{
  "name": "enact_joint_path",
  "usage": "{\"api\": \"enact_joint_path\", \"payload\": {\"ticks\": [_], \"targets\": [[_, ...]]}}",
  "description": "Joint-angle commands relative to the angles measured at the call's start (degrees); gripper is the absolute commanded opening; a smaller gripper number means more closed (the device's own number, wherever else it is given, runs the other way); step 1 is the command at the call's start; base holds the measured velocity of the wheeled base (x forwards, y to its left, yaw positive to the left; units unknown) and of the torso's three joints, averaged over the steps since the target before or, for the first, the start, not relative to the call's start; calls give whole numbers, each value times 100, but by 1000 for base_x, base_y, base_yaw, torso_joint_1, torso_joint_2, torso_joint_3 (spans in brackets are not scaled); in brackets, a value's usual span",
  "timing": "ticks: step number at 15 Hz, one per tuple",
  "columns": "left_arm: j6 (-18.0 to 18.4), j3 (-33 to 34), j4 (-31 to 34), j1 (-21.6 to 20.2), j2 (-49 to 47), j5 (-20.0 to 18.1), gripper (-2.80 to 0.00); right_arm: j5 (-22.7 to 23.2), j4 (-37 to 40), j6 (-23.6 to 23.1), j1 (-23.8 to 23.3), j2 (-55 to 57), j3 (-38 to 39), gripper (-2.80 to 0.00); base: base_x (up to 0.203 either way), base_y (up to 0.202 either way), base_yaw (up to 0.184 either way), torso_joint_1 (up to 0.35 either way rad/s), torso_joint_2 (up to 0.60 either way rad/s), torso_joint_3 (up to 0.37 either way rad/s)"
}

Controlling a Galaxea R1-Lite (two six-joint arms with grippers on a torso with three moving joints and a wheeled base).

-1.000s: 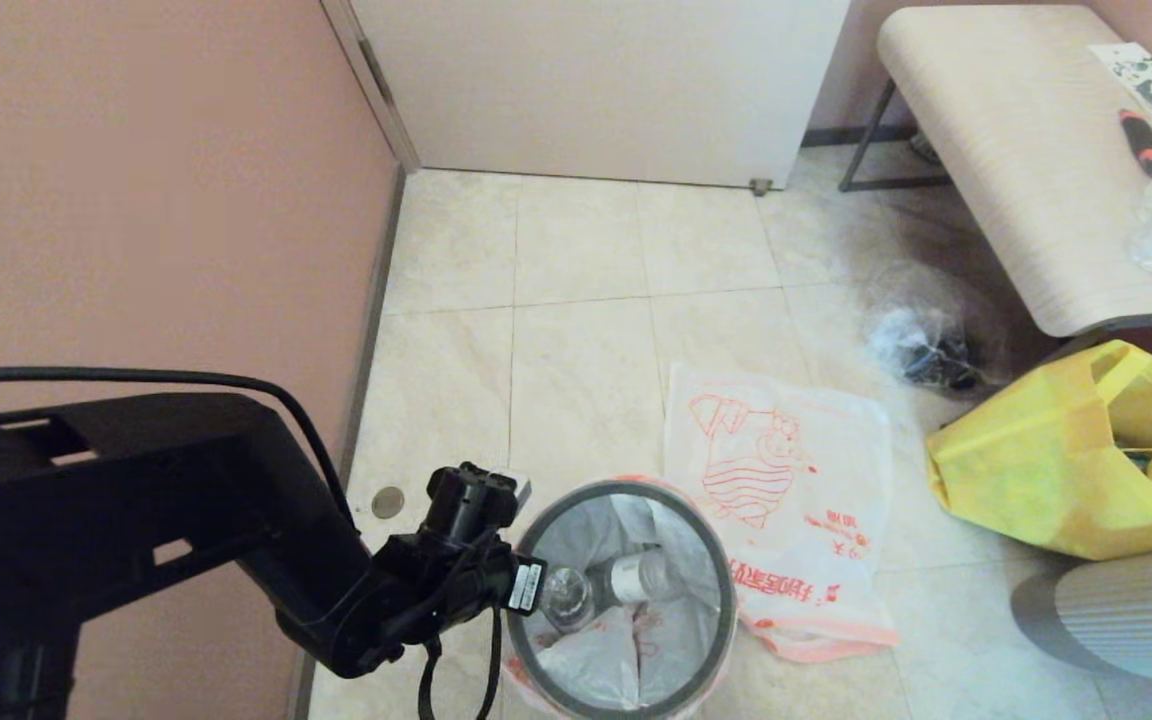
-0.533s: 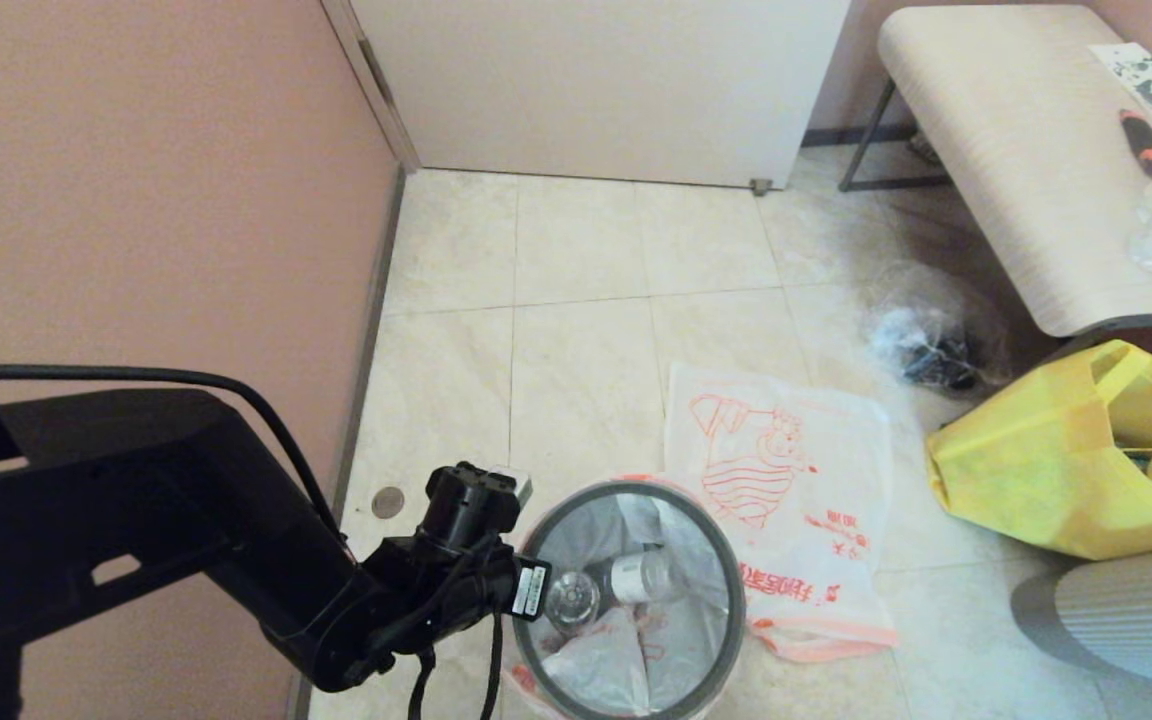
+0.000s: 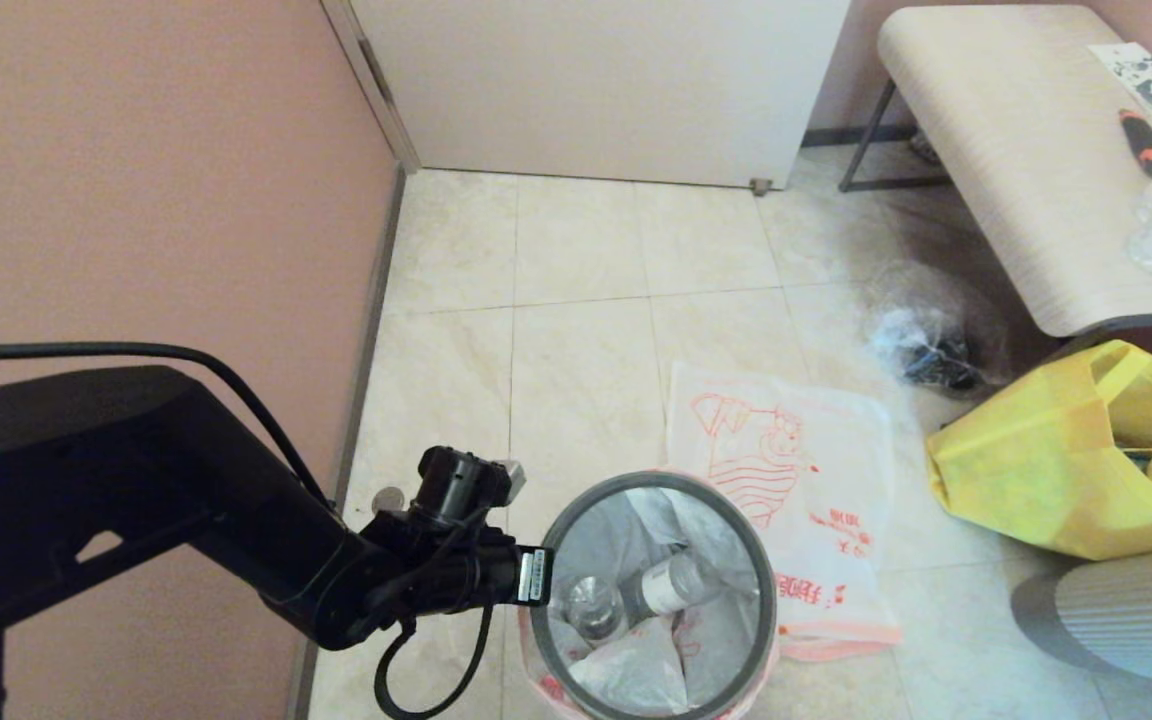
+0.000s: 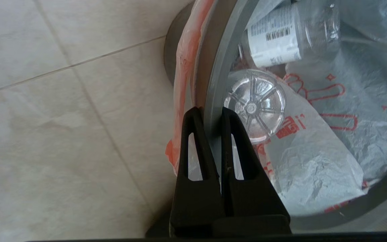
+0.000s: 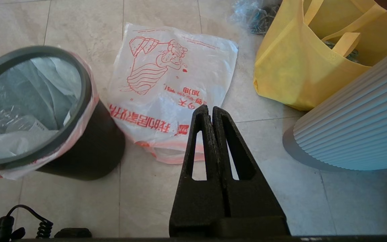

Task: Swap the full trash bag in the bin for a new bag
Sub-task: Place the trash can ring on the floor

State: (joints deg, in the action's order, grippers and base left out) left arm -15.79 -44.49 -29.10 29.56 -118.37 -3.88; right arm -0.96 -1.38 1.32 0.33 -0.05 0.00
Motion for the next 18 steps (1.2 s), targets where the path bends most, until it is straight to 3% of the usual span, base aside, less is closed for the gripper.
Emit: {"api": "enact_joint_path", "payload": {"ticks": [1,3,7,11,18], "targets": [[-4,-33,-40,-102,-47,-67,-280,0,-3,0,2,5,62,-280,0,0,0,0,0,0],[-21,-42,-80,-126,-46,-56,-280,0,-3,0,2,5,62,-280,0,0,0,0,0,0],[22,-35,-493,-165,-249,326,-280,0,-3,0,2,5,62,-280,0,0,0,0,0,0],[32,-59,-905,-197,-695,375,-280,0,-3,0,2,5,62,-280,0,0,0,0,0,0],[38,46,-957,-253,-590,471,-280,0,-3,0,2,5,62,-280,0,0,0,0,0,0]]}}
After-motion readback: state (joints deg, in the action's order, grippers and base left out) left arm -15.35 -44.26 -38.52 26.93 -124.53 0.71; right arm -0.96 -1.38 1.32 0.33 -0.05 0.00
